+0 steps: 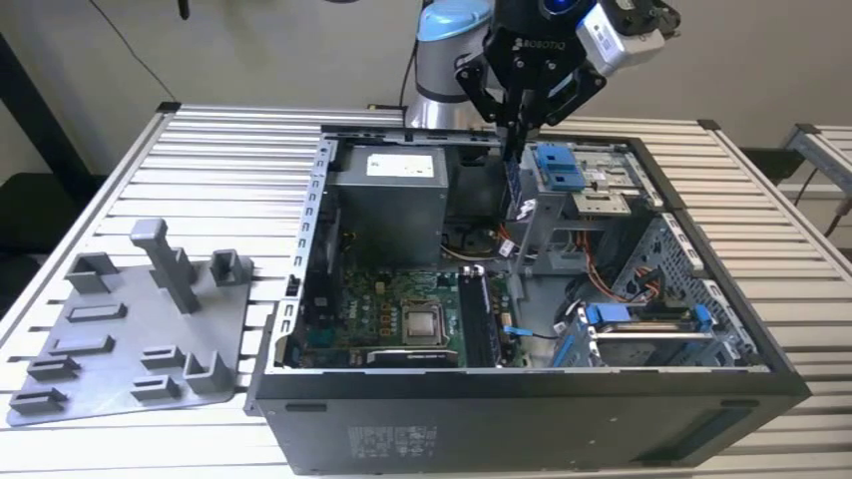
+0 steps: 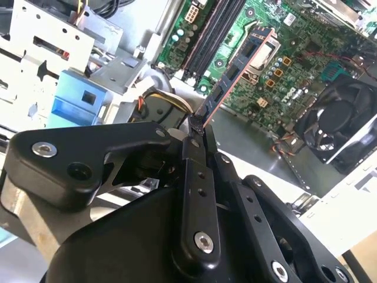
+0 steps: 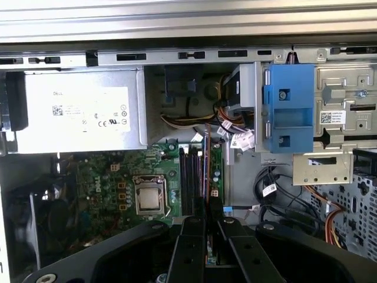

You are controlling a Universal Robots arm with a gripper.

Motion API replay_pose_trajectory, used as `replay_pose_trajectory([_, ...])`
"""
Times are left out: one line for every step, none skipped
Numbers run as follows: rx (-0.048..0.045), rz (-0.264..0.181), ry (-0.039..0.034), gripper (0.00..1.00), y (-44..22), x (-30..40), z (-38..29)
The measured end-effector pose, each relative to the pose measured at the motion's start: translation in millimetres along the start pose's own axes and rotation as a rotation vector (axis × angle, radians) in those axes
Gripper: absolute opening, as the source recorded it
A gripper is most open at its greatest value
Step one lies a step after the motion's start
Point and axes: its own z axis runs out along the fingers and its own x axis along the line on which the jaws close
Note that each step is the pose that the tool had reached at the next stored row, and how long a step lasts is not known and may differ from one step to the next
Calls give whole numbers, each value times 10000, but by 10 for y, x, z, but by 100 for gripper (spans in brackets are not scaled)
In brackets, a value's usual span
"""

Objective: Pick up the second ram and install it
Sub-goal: 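Insert the second ram into the second slot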

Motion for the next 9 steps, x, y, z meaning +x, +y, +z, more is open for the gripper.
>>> replay_pose_trajectory([-1,0,1,14,-3,0,1])
replay_pose_trajectory([-2,-1,9,14,-12,-2,2])
replay_pose_trajectory([0,-1,25,14,-28,-4,2])
replay_pose_trajectory([1,0,42,14,-44,-5,3])
replay_pose_trajectory([3,0,67,14,-61,-8,7])
replay_pose_trajectory([4,0,99,14,-80,-13,12])
replay_pose_trajectory([7,1,143,14,-102,-20,16])
replay_pose_trajectory([6,0,176,14,-123,-26,22])
replay_pose_trajectory([-20,1,205,14,-146,-31,29])
